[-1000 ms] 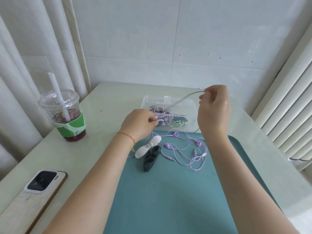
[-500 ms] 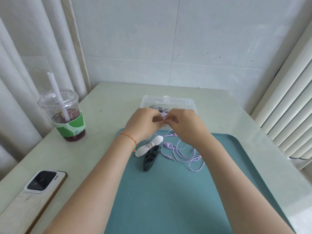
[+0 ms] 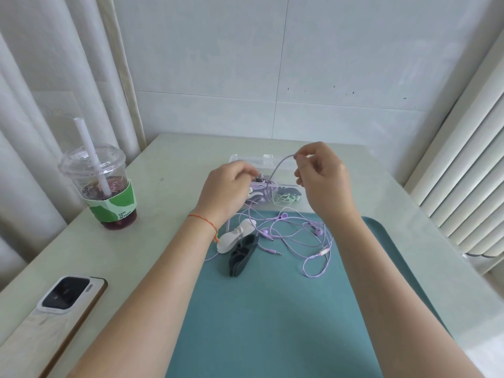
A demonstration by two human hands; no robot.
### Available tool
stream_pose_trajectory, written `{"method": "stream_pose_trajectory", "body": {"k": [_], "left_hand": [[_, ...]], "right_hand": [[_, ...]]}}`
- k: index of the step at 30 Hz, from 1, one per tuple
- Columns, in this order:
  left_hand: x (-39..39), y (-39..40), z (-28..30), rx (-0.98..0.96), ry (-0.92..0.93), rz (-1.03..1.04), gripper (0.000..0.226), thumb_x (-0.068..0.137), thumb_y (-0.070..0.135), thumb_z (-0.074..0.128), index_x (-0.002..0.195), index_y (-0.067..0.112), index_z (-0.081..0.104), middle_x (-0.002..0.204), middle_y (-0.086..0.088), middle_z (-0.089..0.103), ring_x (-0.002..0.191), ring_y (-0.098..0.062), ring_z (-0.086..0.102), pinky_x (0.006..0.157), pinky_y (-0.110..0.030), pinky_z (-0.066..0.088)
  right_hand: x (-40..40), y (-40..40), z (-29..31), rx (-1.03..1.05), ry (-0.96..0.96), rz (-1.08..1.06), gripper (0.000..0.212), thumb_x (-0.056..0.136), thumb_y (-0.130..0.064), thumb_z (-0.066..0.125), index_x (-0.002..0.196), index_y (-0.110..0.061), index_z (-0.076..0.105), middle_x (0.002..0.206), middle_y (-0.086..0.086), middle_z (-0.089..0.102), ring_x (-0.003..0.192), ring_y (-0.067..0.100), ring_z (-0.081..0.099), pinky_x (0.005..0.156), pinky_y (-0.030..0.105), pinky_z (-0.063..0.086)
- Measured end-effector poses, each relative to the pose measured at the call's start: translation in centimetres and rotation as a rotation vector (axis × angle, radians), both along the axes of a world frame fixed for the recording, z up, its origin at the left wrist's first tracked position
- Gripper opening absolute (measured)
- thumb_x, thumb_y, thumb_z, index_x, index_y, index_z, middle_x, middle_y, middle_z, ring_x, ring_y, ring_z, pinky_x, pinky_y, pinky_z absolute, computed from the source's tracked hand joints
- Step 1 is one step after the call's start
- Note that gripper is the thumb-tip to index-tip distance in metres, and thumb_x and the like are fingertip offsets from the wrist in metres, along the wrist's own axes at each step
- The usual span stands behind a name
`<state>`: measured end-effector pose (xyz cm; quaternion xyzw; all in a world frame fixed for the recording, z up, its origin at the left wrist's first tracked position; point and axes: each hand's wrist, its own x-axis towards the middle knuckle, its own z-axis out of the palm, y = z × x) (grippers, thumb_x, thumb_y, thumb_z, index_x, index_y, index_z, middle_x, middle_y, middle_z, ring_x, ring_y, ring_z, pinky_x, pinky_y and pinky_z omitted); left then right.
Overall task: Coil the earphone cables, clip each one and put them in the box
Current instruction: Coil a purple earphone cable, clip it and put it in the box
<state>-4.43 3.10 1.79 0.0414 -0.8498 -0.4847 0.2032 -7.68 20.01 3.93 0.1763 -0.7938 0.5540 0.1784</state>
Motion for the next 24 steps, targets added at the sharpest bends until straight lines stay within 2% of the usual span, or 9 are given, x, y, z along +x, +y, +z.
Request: {"method": "stream_pose_trajectory", "body": {"k": [2, 5, 7, 10, 14, 17, 20, 22, 24], "left_hand": [[0.3, 0.5, 0.5, 0.236, -0.017, -0.189, 0.02, 0.091, 0.022, 0.054, 0.095, 0.027, 0.073, 0.098, 0.01, 0.073, 0.099, -0.007, 0.065, 0.085, -0.022, 0.048], [0.5, 0.9, 0.2, 0.182, -0.09, -0.398, 0.023, 0.098, 0.025, 0.054, 0.092, 0.014, 0.073, 0.094, 0.0, 0.074, 0.093, -0.012, 0.066, 0.09, -0.028, 0.049], [0.4, 0.8, -0.2, 0.136, -0.093, -0.362, 0.026, 0.098, 0.021, 0.054, 0.082, 0.012, 0.072, 0.083, 0.0, 0.073, 0.084, -0.013, 0.065, 0.09, -0.034, 0.05], [0.0, 0.4, -0.3, 0.264, -0.007, -0.133, 0.018, 0.093, 0.022, 0.059, 0.078, 0.015, 0.066, 0.072, 0.001, 0.071, 0.074, -0.016, 0.06, 0.084, -0.042, 0.051], [0.0, 0.0, 0.4, 0.526, 0.217, 0.048, 0.011, 0.086, 0.02, 0.062, 0.078, 0.011, 0.063, 0.051, 0.005, 0.054, 0.053, -0.015, 0.047, 0.067, -0.035, 0.046], [0.1, 0.1, 0.3, 0.35, 0.192, 0.013, 0.009, 0.087, 0.023, 0.069, 0.08, 0.019, 0.07, 0.051, 0.01, 0.053, 0.048, -0.008, 0.045, 0.058, -0.025, 0.042], [0.0, 0.4, -0.6, 0.111, 0.008, -0.065, 0.008, 0.086, 0.027, 0.072, 0.079, 0.024, 0.073, 0.048, 0.018, 0.054, 0.047, 0.002, 0.044, 0.053, -0.014, 0.035], [-0.1, 0.7, -0.9, 0.064, -0.08, -0.119, 0.015, 0.089, 0.03, 0.067, 0.082, 0.018, 0.074, 0.051, 0.017, 0.053, 0.049, 0.002, 0.043, 0.054, -0.016, 0.033], [-0.1, 0.9, -0.7, 0.093, -0.12, -0.14, 0.023, 0.093, 0.033, 0.06, 0.08, 0.017, 0.07, 0.059, 0.011, 0.055, 0.054, -0.001, 0.046, 0.057, -0.02, 0.035]], "right_hand": [[0.1, -0.3, 0.0, -0.017, -0.019, 0.025, 0.012, 0.095, -0.013, 0.05, 0.089, -0.02, 0.057, 0.067, 0.009, 0.063, 0.061, 0.026, 0.058, 0.063, 0.037, 0.051], [0.1, -0.2, 0.1, -0.105, -0.039, -0.016, 0.01, 0.099, -0.012, 0.039, 0.097, -0.015, 0.049, 0.062, 0.005, 0.063, 0.048, 0.018, 0.055, 0.051, 0.027, 0.045], [-0.1, 0.2, 0.0, -0.159, -0.048, -0.109, 0.01, 0.101, -0.013, 0.034, 0.101, -0.016, 0.043, 0.062, 0.004, 0.062, 0.045, 0.017, 0.054, 0.045, 0.023, 0.04], [-0.9, 1.1, -0.3, -0.149, -0.141, -0.202, 0.017, 0.098, -0.009, 0.029, 0.1, -0.018, 0.043, 0.066, 0.004, 0.065, 0.049, 0.017, 0.057, 0.042, 0.02, 0.037], [-2.1, 1.2, -1.5, 0.251, -0.4, -0.061, 0.028, 0.086, -0.001, 0.035, 0.085, -0.021, 0.055, 0.085, 0.007, 0.072, 0.076, 0.026, 0.069, 0.053, 0.027, 0.042], [-1.9, 0.6, -2.1, 0.486, -0.309, 0.003, 0.032, 0.086, -0.001, 0.042, 0.098, -0.02, 0.064, 0.107, 0.001, 0.068, 0.095, 0.021, 0.063, 0.075, 0.027, 0.046], [-0.6, -0.1, -1.1, 0.427, -0.1, 0.12, 0.042, 0.085, 0.001, 0.046, 0.117, -0.022, 0.06, 0.12, -0.007, 0.057, 0.107, 0.008, 0.052, 0.078, 0.011, 0.036], [0.2, -0.4, -0.8, 0.423, -0.035, 0.25, 0.04, 0.086, -0.004, 0.052, 0.119, -0.024, 0.058, 0.116, -0.01, 0.059, 0.106, 0.004, 0.053, 0.078, 0.003, 0.037], [0.6, -0.8, -0.8, 0.448, -0.052, 0.322, 0.029, 0.091, -0.011, 0.053, 0.116, -0.025, 0.057, 0.099, -0.007, 0.064, 0.09, 0.007, 0.059, 0.073, 0.012, 0.043]]}}
